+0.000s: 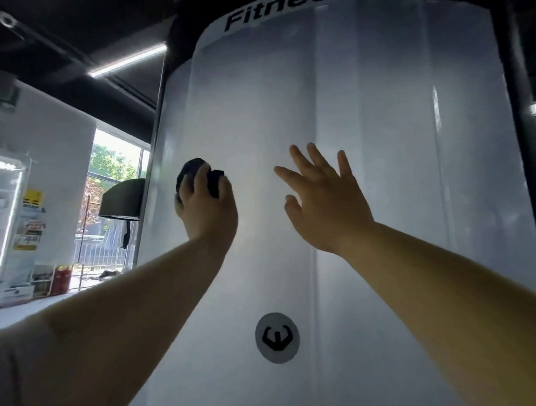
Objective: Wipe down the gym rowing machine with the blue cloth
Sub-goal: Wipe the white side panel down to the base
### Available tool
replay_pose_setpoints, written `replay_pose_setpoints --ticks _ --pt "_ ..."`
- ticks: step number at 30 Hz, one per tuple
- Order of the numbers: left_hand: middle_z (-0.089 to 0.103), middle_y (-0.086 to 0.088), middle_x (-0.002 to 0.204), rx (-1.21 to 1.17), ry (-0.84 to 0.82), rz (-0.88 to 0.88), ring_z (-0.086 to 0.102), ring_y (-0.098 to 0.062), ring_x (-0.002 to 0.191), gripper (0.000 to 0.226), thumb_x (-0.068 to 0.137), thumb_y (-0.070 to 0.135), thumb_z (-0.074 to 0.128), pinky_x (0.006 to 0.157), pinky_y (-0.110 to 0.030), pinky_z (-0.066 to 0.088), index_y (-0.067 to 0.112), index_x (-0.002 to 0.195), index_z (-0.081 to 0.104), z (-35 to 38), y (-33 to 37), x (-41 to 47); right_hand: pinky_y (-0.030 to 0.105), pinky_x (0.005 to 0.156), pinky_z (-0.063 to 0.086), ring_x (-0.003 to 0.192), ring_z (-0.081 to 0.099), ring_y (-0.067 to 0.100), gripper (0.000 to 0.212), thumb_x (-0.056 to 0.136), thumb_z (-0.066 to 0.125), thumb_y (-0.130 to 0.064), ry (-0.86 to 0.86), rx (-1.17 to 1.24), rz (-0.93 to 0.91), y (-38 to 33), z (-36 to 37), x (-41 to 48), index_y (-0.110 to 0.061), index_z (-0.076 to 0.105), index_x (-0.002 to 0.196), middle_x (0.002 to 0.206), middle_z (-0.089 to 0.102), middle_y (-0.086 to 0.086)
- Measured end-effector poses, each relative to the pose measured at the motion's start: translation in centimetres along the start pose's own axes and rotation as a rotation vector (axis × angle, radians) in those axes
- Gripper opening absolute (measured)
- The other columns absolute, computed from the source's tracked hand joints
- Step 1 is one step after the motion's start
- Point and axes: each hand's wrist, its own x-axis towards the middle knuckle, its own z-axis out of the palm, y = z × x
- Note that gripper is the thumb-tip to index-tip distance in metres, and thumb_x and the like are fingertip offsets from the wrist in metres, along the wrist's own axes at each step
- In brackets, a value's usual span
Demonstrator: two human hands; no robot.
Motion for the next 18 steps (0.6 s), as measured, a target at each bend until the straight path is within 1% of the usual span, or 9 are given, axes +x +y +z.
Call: replay_pose_setpoints --ticks 2,3,4,5,10,11,13,16,18 --pt "0.025 0.0 0.16 0.136 -0.179 0.478 0.013 -0.028 0.148 0.048 0.099 0.045 0.04 0.118 -0.041 0.02 0.033 0.145 0.04 -0.8 -1.3 -2.7 0.047 0.118 -0.013 0.152 -0.008 0.018 0.052 0.104 0.027 -0.038 0.03 -0.019 0.01 -0.3 0.4 0.1 -0.036 0.018 0.155 0.166 -0.002 -0.005" --pt "0.025 0.0 0.16 0.204 -0.256 0.663 0.012 -0.027 0.149 0.049 0.099 0.047 0.038 0.117 -0.04 0.019 0.031 0.146 0.04 -1.6 -2.5 -3.4 0.047 0.118 -0.013 0.152 -0.006 0.018 0.052 0.103 0.028 -0.037 0.056 -0.017 0.023 -0.7 0.7 0.3 -0.035 0.02 0.155 0.166 0.001 -0.004" --pt "0.025 0.0 0.16 0.26 -0.291 0.747 0.013 -0.027 0.149 0.051 0.099 0.048 0.036 0.116 -0.038 0.02 0.029 0.146 0.04 -2.2 -4.0 -3.1 0.047 0.118 -0.013 0.153 -0.005 0.019 0.052 0.103 0.029 -0.036 0.076 -0.008 0.038 -1.2 0.7 0.6 -0.033 0.023 0.155 0.166 0.004 -0.004" --pt "0.025 0.0 0.16 0.272 -0.288 0.706 0.015 -0.026 0.149 0.052 0.099 0.048 0.035 0.116 -0.037 0.021 0.027 0.147 0.039 -2.6 -5.1 -2.5 0.046 0.118 -0.013 0.153 -0.004 0.019 0.052 0.103 0.03 -0.035 0.08 0.002 0.044 -1.7 0.8 0.8 -0.031 0.024 0.155 0.166 0.005 -0.003" --pt "0.027 -0.003 0.159 0.033 -0.054 -0.056 0.026 -0.03 0.143 0.049 0.102 0.037 0.04 0.116 -0.042 0.023 0.026 0.149 0.035 -2.0 -4.9 1.4 0.045 0.118 -0.014 0.152 -0.006 0.017 0.054 0.102 0.029 -0.032 0.068 0.026 0.032 -4.3 2.1 1.0 -0.025 0.022 0.156 0.166 0.003 -0.002" --pt "0.026 -0.003 0.159 0.025 -0.046 -0.127 0.024 -0.031 0.143 0.049 0.102 0.038 0.04 0.116 -0.043 0.022 0.028 0.15 0.035 -1.8 -4.4 1.9 0.046 0.118 -0.014 0.152 -0.006 0.017 0.054 0.102 0.029 -0.031 0.078 0.013 0.032 -4.7 2.5 1.1 -0.024 0.022 0.156 0.166 0.004 -0.002" --pt "0.023 -0.001 0.16 0.125 -0.091 0.038 0.019 -0.03 0.145 0.048 0.102 0.04 0.039 0.116 -0.043 0.022 0.032 0.149 0.034 -1.9 -4.7 1.5 0.046 0.117 -0.014 0.152 -0.004 0.018 0.054 0.103 0.03 -0.029 0.106 -0.011 0.038 -5.4 3.0 1.7 -0.022 0.023 0.156 0.165 0.005 -0.001" --pt "0.024 0.0 0.16 0.21 -0.189 0.542 0.017 -0.026 0.147 0.052 0.099 0.048 0.033 0.115 -0.038 0.02 0.03 0.148 0.036 -4.1 -8.1 0.6 0.047 0.117 -0.014 0.153 -0.004 0.018 0.053 0.103 0.026 -0.029 0.104 -0.037 0.042 -7.1 3.5 3.2 -0.023 0.021 0.156 0.166 0.005 -0.001" --pt "0.028 0.0 0.159 0.208 -0.191 0.552 0.024 -0.025 0.144 0.058 0.096 0.051 0.03 0.115 -0.035 0.02 0.028 0.148 0.037 -4.7 -10.2 2.6 0.047 0.117 -0.015 0.153 -0.003 0.018 0.054 0.102 0.02 -0.03 0.098 -0.052 0.023 -8.2 4.0 4.4 -0.023 0.022 0.156 0.166 0.006 -0.001"
